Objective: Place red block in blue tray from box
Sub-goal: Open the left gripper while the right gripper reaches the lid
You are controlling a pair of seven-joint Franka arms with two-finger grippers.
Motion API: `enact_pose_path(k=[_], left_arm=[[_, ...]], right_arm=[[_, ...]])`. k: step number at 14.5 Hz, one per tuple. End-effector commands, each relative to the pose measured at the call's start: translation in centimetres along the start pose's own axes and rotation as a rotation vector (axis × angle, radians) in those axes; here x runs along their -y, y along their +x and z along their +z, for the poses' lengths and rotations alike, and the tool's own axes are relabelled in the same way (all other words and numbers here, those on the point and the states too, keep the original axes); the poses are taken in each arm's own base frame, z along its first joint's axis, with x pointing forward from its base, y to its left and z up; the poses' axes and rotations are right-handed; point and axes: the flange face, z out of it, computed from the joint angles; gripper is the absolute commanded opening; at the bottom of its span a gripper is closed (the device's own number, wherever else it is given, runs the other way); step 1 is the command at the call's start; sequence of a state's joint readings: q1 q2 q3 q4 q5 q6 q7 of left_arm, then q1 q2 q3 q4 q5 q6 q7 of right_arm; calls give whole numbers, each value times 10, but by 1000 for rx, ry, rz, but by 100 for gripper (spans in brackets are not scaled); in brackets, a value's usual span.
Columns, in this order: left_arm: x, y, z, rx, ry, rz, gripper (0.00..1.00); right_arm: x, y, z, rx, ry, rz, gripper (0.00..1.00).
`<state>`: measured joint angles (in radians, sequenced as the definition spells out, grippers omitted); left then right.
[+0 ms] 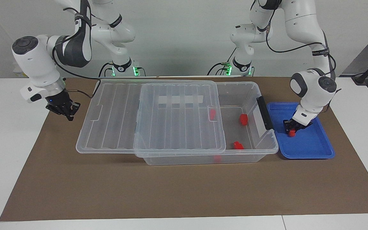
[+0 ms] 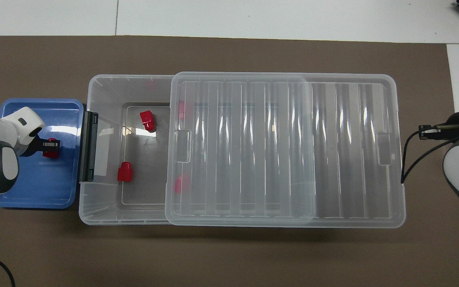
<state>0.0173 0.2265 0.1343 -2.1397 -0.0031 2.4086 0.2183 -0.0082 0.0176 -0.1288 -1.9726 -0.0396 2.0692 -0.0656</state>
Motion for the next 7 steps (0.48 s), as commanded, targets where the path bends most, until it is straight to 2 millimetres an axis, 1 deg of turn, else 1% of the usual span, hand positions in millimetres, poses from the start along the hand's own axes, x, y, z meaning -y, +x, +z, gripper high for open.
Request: enact_pose_path(k=[1,2,6,7], left_arm=[[-2,-3,6,-6,11,2,54],[-1,-4,6,-6,11,3,100],[0,-4,6,-6,11,3,100],[0,-4,6,-6,11,3,100]], right_arm=[[16,0,0,-17,-8,15,0],[18,1,1,-17,-8,10,0],[43,1,1,-12,3,-17,0],[45,1,1,-10,4,-21,0]])
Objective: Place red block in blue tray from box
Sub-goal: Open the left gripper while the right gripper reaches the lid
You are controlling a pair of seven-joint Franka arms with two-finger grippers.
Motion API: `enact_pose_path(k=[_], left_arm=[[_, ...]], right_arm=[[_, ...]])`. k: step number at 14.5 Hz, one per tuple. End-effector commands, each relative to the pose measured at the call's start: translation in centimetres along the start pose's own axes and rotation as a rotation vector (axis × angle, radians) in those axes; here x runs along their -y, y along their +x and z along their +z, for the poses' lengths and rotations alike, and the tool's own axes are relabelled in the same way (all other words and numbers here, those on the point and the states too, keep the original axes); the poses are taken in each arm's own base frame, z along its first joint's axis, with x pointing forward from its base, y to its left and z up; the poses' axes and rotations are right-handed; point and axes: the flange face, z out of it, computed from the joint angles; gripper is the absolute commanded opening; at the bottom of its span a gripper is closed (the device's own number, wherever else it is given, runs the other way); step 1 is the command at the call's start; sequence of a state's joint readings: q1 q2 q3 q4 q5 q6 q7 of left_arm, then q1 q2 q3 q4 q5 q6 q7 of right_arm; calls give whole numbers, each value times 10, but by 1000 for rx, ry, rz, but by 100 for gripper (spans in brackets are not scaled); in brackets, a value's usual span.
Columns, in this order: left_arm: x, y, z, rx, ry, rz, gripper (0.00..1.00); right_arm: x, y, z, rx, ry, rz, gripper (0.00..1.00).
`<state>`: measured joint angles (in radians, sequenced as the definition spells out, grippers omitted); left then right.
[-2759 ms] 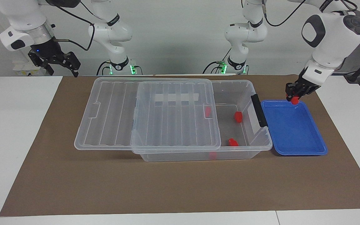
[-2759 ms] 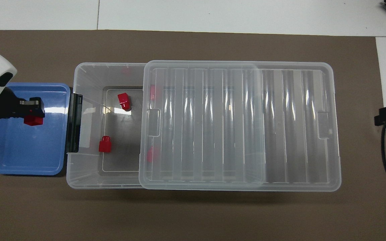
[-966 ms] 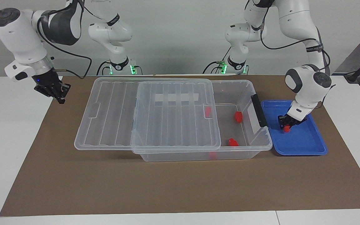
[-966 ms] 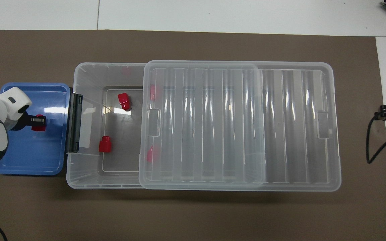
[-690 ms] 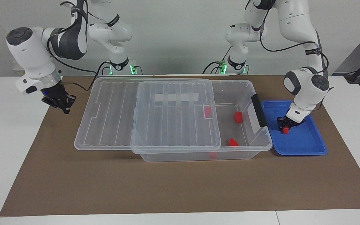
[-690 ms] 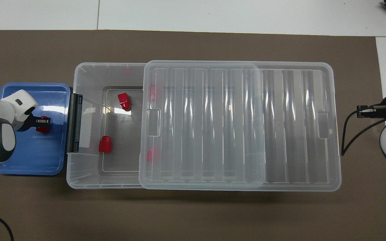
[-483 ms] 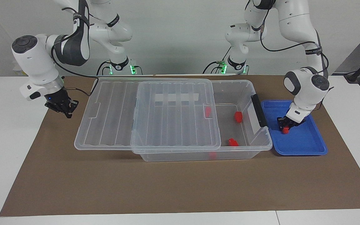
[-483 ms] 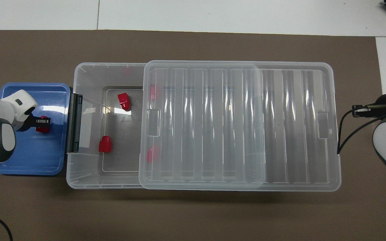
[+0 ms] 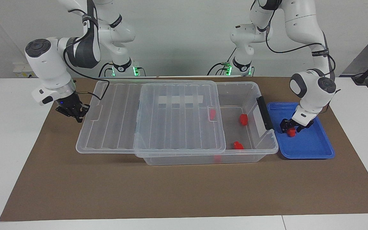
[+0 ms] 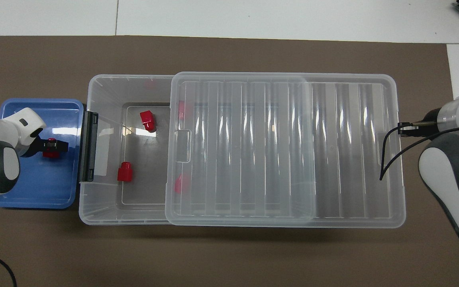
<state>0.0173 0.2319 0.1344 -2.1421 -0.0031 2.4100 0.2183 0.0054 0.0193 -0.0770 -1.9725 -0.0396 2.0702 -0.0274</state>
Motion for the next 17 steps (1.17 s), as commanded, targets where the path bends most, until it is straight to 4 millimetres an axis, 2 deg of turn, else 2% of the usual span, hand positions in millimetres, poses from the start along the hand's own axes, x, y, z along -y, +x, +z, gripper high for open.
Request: enact_pose_path(k=[1,4,6,8,12,14,17], left_arm=[[0,-3,3,-13,12,3,100],[0,-2,1,-10,11,3,100],[-3,1,-11,-7,8,1,100],[-5,5,-42,14,-3,2,100],[-6,4,-108,37,-27,-6,100],[-5,10,-149,56,-33,-16,100],[-25,24,-218,64,-33,-25,100]], right_arm=[[9,-1,3,-7,-1,3,0],[28,2,6,-3,6,-27,0],[38,3,6,-5,9,-41,0],[51,3,6,-5,18,-60,0],[65,5,10,-3,33,-78,0],[70,8,8,-5,36,-83,0],[85,8,9,-4,86,-76,0]])
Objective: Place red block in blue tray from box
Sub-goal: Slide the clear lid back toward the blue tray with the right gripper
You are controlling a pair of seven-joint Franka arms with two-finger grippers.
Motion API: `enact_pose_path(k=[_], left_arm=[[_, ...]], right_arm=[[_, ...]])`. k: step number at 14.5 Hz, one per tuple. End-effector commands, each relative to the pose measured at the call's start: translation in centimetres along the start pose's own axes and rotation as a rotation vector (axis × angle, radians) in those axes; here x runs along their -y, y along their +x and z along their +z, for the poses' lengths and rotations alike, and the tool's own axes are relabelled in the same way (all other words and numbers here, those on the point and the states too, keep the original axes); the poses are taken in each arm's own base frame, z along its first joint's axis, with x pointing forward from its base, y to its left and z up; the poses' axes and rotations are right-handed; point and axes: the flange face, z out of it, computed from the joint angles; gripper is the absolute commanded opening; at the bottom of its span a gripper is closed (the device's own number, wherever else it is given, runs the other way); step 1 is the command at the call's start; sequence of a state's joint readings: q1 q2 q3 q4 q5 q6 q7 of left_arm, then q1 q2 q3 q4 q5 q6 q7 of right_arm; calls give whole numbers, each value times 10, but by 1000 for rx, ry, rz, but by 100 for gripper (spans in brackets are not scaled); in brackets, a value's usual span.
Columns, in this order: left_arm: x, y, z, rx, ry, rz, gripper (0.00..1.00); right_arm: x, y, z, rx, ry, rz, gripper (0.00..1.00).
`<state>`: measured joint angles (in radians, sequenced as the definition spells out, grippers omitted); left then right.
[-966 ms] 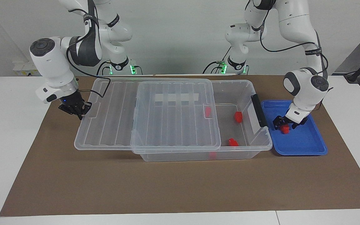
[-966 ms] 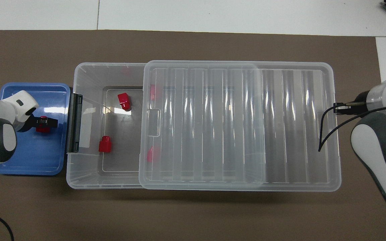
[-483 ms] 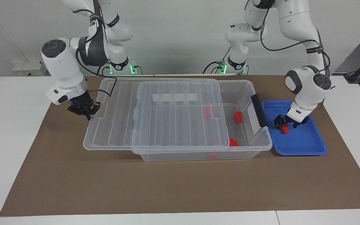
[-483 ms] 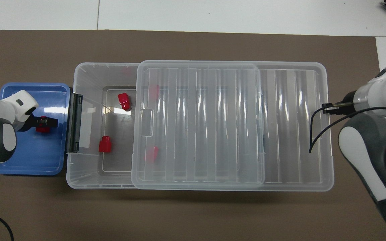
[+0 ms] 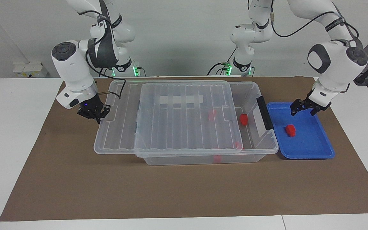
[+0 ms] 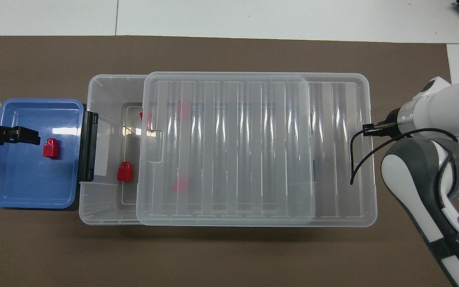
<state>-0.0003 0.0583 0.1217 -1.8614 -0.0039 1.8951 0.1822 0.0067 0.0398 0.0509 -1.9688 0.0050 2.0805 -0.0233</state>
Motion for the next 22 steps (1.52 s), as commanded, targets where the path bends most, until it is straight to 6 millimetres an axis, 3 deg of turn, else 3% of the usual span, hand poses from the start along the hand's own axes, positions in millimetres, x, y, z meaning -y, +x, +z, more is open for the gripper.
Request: enact_pose_path(k=[1,4,7,11,13,16,22], left_arm=[[-22,7,-52,-3,4,-20,100],[-47,1,-71,-32,3,11,100],[-51,-8,-70,40,2,25,100],[-69,-6,-95,42,4,62,100],[-70,-7,-97,45,0,65,100],[-95,-12,-92,57,0,107,100],[-95,-11,-92,49,-1,109,100]], right_arm=[[12,8,4,-9,36,20,0],[24,10,4,-15,41,15,0],[41,14,7,-31,79,22,0],[54,14,7,-38,87,5,0],[61,14,10,-33,90,9,0],[74,15,10,-43,102,19,0],[82,17,8,-54,118,24,0]])
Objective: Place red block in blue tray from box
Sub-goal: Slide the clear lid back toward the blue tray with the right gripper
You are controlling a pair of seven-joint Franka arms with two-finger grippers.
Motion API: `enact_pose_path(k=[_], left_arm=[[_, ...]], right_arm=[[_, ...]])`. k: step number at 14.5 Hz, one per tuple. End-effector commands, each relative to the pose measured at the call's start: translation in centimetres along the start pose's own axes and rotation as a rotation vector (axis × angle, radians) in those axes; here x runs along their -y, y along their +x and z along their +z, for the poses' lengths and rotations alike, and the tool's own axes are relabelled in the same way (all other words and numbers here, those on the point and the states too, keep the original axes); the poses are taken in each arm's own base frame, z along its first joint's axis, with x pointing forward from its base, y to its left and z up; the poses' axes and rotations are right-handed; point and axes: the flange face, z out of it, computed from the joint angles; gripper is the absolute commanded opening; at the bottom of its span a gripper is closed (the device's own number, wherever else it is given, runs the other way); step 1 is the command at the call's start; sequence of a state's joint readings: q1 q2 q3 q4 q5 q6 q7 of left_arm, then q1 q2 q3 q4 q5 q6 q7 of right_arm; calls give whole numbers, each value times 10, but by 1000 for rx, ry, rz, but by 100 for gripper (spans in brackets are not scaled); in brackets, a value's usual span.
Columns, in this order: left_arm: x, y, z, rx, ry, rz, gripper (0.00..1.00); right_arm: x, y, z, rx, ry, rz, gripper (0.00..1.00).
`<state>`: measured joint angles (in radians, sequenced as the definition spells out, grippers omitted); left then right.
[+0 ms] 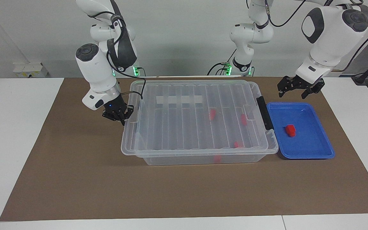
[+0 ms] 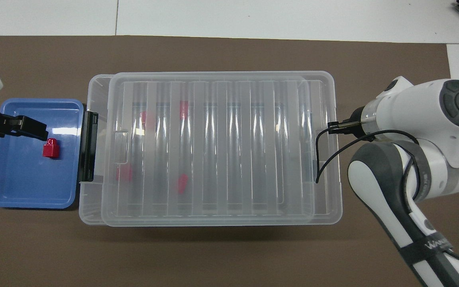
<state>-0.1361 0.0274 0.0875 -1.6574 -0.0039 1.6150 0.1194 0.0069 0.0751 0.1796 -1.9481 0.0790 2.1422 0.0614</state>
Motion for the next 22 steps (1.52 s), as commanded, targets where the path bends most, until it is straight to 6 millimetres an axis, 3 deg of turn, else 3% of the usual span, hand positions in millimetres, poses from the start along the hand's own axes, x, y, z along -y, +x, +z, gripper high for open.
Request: enact_pose_path(k=[1,9,22], left_arm=[[2,-5,0,4,2,1,100],[6,-10,-10,-17,3,-16,100],[6,-11,-13,-22,3,-16,100]], right_arm=[[5,6,4,-15,30,27,0],[19,6,6,-22,40,38,0],[23,5,9,-13,41,40,0]])
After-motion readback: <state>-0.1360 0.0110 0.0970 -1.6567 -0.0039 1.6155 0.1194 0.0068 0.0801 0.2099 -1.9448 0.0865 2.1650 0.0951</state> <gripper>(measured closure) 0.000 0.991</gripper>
